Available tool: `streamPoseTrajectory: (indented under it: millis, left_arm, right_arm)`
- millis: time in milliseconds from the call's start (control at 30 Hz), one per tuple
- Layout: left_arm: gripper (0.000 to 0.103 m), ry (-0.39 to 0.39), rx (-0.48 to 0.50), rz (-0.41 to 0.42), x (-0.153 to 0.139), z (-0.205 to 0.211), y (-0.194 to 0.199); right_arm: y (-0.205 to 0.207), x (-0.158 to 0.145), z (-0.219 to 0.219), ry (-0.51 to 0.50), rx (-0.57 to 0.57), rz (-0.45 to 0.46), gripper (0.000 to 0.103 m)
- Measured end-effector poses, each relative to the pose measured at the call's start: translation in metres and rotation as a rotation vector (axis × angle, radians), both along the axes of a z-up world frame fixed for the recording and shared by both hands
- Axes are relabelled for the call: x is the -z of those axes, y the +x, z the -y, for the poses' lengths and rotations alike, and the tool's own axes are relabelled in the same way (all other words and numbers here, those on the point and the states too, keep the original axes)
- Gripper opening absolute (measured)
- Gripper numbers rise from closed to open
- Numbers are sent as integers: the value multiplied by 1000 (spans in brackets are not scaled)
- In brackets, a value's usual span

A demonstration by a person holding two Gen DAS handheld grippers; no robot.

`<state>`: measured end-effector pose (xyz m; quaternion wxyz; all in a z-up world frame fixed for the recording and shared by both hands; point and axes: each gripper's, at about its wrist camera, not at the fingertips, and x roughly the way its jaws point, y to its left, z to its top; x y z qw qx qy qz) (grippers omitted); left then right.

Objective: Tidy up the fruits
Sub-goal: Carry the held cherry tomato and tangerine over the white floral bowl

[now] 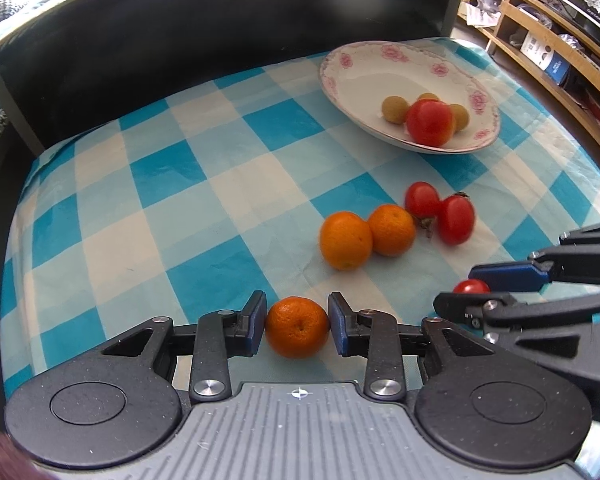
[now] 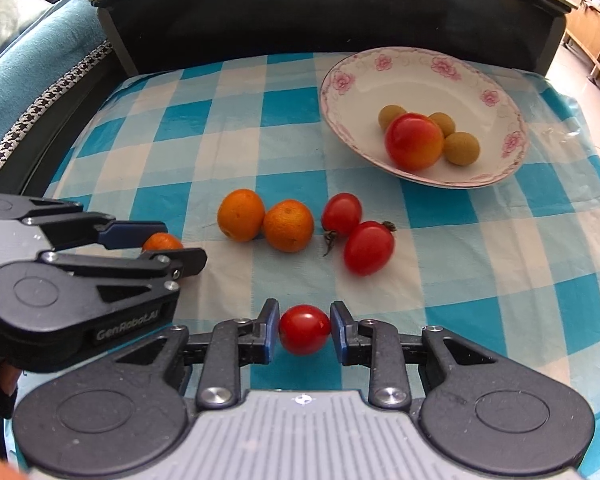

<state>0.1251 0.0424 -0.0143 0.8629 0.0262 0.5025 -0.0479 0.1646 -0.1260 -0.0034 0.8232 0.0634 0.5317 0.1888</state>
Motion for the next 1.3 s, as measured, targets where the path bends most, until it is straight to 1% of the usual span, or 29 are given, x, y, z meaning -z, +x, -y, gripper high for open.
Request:
streamPoseTrajectory:
  millis: [100, 200, 333, 533, 600, 633, 733, 867, 933, 1067, 1300]
  left_arm:
    - [42, -2, 24, -2, -1, 5, -6]
    - [42, 4, 43, -9, 2, 10, -9]
    - [42, 29, 61, -15, 6, 16, -11]
    - [43, 36, 75, -17, 8, 20, -13]
    - [46, 35, 76, -17, 8, 20, -14]
    - [49, 33, 76, -19, 8, 20, -14]
    - [52, 36, 75, -20, 8, 20, -15]
    - [50, 41, 71, -19, 8, 22, -16]
    - [42, 41, 66, -16, 8, 22, -17]
    - [42, 33, 59, -10, 5, 21, -19]
    - [42, 5, 61, 8, -3, 23, -20]
  right_arm:
    - [-5, 1, 2, -14, -8, -4, 32]
    - [-9, 9, 1, -37, -15, -22, 32]
    - [-12, 10, 0, -39, -23, -23, 32]
    - [-13, 12, 1, -38, -30, -26, 32]
    - [-13, 12, 1, -37, -29, -27, 32]
    - [-13, 12, 2, -36, -27, -29, 32]
    - [-14, 12, 3, -35, -26, -29, 32]
    - [-16, 11, 2, -36, -29, -24, 32]
    - [-18, 9, 2, -33, -28, -11, 32]
    - [-19, 3, 7, -16, -1, 10, 31]
    - [-21, -5, 14, 8, 20, 17, 31]
